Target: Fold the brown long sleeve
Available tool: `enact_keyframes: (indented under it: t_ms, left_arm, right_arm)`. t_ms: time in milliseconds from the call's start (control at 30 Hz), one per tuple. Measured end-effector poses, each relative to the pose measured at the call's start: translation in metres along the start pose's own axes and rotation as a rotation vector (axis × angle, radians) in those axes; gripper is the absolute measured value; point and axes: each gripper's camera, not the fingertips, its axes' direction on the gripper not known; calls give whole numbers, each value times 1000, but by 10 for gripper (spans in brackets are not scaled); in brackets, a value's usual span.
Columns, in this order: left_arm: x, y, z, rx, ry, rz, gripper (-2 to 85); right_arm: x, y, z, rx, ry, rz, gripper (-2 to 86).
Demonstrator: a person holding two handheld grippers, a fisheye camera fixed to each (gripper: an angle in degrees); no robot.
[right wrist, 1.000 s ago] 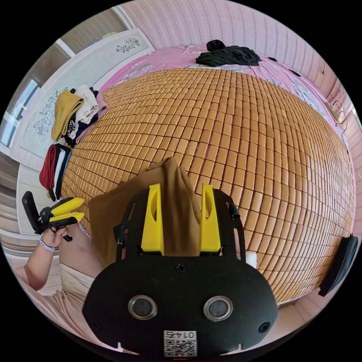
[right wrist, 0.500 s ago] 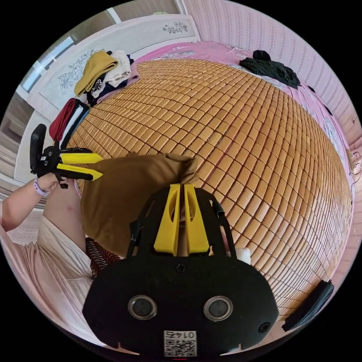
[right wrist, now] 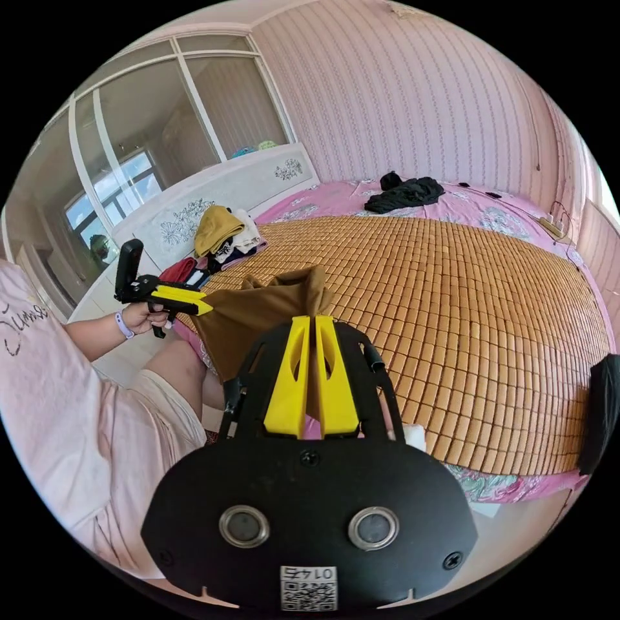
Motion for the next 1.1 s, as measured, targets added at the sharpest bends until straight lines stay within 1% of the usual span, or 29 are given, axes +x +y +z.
enact_keyframes:
  t_ms: [67,200,267,333,433,467,500,533,567,600,633,667,700,767,833,867,900,967,1000,1033,1067,1100]
  left_arm:
    - [17,-10,-6,20,49,50,-8]
    - [54,-49,-1,41,145,170,-9]
    - [71,-71,7,50,173,233,-9]
    - [89,-96,18,64,218,282,-9]
    - [121,-145,45,95,337,358,-8]
    - [138,-167,56,118,372,407,-8]
    - [155,-191,68,141,397,453,-6]
    - [163,-204,75,145,414,462,-5]
    - [177,-235,90,150,448,462,-2]
    - [186,-269,108,149,480,407,3]
    - [190,-287,116,153,499,376,11]
    - [194,-322,135,161,525,293,26]
    - [196,-351,154,146,516,244,53]
    - [186,-378,182,85,475,122,75]
    - [164,-379,195,64,475,15,80]
    - [147,-369,197,75,495,-14,80]
    - [128,-353,196,79,482,-8,79]
    - [99,-317,193,58,429,22,74]
    - [77,-284,189,28,392,26,72]
    - [66,-265,186,10,375,24,71]
    - [46,-224,177,-23,347,17,67]
    - [27,-180,166,-60,312,-12,65]
  right_arm:
    - [11,19,-37,66,38,68,5]
    - [25,46,-98,195,131,118,5]
    - [35,62,-140,269,227,129,5]
    - [45,70,-172,299,304,137,4]
    - [67,68,-225,285,482,124,5]
    - [79,59,-244,239,569,100,6]
    - [87,52,-254,201,612,92,7]
    - [106,34,-274,124,679,87,8]
    - [130,11,-293,54,706,83,10]
    - [146,-2,-302,18,715,95,12]
    - [184,-28,-320,-38,720,152,16]
    - [229,-49,-333,-57,731,224,23]
    - [251,-57,-338,-45,748,269,27]
    - [327,-60,-352,3,867,544,47]
    - [351,-41,-352,55,878,677,35]
    - [347,-22,-344,117,835,638,29]
    - [343,-11,-338,145,817,613,26]
    - [317,44,-296,176,732,544,34]
    - [307,59,-282,166,701,521,40]
    - [287,91,-250,129,632,480,51]
    - [265,123,-215,75,558,467,62]
    - [253,138,-197,43,529,462,63]
